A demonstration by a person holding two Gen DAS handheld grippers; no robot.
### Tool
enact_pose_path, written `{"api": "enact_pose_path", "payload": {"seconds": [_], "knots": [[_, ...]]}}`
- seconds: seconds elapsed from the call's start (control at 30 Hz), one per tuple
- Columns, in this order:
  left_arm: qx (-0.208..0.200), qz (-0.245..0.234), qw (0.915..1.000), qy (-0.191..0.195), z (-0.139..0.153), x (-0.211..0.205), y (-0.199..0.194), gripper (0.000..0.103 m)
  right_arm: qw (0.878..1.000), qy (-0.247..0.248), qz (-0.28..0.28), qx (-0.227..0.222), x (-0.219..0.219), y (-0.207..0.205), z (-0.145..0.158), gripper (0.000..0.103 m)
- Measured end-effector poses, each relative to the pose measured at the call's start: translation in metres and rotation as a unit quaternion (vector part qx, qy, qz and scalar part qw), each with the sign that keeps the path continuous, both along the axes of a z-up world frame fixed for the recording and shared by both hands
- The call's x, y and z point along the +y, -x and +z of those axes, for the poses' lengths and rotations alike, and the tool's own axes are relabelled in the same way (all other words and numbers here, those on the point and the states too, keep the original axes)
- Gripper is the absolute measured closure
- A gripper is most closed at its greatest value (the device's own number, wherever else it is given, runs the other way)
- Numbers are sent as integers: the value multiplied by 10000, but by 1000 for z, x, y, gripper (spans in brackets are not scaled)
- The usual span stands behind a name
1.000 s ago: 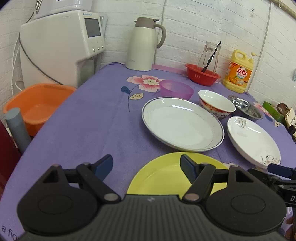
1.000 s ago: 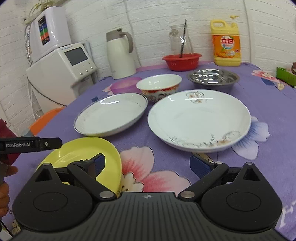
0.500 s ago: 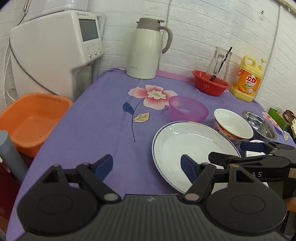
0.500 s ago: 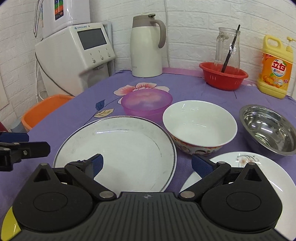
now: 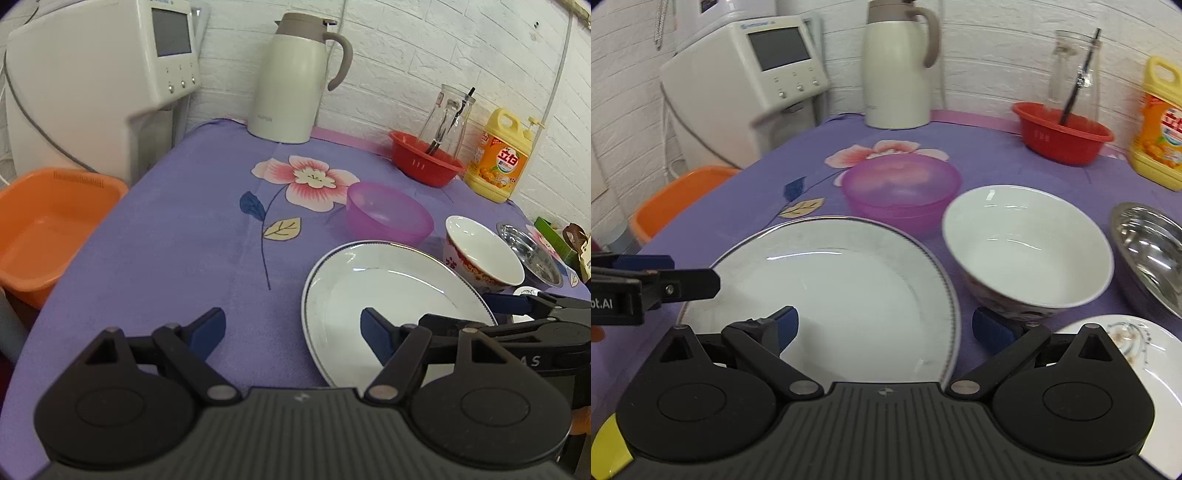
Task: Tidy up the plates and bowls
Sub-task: 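Grasp the rim of the white gold-rimmed plate with the left tool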
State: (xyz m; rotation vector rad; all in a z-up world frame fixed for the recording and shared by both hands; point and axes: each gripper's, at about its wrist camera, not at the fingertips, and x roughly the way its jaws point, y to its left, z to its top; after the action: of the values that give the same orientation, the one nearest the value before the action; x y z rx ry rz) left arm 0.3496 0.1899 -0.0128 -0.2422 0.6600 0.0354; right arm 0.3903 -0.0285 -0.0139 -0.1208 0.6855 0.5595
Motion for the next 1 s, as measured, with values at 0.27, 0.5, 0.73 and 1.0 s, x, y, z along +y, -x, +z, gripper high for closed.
{"api": "enact_pose_path", "payload": {"seconds": [0.27, 0.5, 0.73, 1.0], "knots": [[269, -74, 9991, -319, -15, -13, -26, 30, 9998, -81, 149, -82, 1, 2, -6, 0], [332, -280, 9978, -507, -15, -14, -27, 30, 9993, 266, 216, -179, 8, 5, -8, 0], [260, -293, 9986, -361, -12, -7, -21, 30, 9985, 188, 511, -6, 20, 6, -10, 0], [259, -606, 9975, -266, -13, -17, -23, 32, 9984, 76, 543, -130, 15, 10, -14, 0]]}}
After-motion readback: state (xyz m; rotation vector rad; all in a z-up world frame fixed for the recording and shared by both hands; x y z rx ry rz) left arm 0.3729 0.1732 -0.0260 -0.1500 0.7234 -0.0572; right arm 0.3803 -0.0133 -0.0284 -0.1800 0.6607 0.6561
